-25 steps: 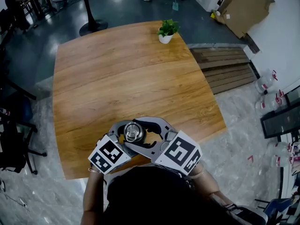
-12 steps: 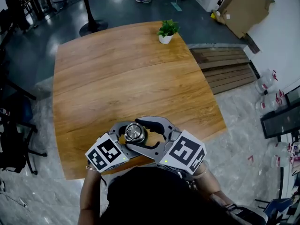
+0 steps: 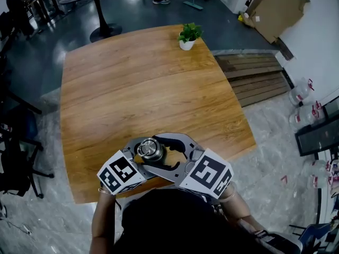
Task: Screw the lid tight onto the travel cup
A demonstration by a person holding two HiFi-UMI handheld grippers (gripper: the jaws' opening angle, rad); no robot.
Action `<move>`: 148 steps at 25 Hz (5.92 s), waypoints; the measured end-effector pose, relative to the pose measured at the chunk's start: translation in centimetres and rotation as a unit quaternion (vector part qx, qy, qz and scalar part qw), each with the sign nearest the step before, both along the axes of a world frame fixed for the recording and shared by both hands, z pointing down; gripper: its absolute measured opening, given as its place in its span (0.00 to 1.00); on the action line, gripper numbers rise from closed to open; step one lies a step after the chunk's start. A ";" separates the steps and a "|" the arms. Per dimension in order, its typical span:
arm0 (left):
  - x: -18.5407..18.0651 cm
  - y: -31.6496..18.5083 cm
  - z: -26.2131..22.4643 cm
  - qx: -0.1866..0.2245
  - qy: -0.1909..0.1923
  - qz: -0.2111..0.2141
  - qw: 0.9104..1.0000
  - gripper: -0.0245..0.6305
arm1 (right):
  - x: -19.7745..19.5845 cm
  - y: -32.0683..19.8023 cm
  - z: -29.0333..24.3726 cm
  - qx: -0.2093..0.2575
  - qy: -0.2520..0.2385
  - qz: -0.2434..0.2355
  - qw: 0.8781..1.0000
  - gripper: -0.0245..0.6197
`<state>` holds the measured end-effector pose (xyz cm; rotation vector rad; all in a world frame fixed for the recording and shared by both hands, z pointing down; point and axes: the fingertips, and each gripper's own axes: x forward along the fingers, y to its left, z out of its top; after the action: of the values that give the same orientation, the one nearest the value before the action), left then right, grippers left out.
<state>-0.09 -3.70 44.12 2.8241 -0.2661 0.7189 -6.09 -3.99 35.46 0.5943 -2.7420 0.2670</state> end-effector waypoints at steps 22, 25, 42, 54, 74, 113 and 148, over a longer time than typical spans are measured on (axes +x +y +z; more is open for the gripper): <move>0.0 -1.2 -0.4 0.001 -0.038 -0.049 0.998 0.64 | 0.8 -1.6 -1.2 0.034 -0.009 0.071 0.997 0.45; -0.3 -1.8 -0.5 0.012 -0.045 -0.070 0.996 0.64 | 0.6 -1.4 -1.4 0.045 -0.010 0.071 0.996 0.45; -0.6 -2.7 -0.6 0.022 -0.038 -0.086 0.995 0.64 | 0.6 -2.1 -1.6 0.064 0.011 0.064 0.996 0.42; 0.5 2.5 -0.5 0.028 -0.032 0.103 0.994 0.64 | -0.7 1.4 -0.7 -0.013 -0.017 -0.096 0.995 0.43; 0.3 1.1 -0.2 0.019 -0.042 0.070 0.996 0.64 | -0.5 0.4 -0.5 0.021 -0.005 -0.064 0.998 0.45; -0.8 -2.4 -0.7 0.046 -0.090 -0.079 0.992 0.64 | 0.3 -2.2 -2.0 0.029 -0.040 0.084 0.995 0.47; -1.8 -2.0 -1.1 0.024 -0.080 -0.116 0.990 0.64 | -0.1 -0.4 -2.1 -0.011 -0.057 -0.041 0.997 0.46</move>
<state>-1.93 -5.71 42.98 2.7186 -0.6359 0.8958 -6.22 -4.36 33.40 0.4736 -2.8608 0.3215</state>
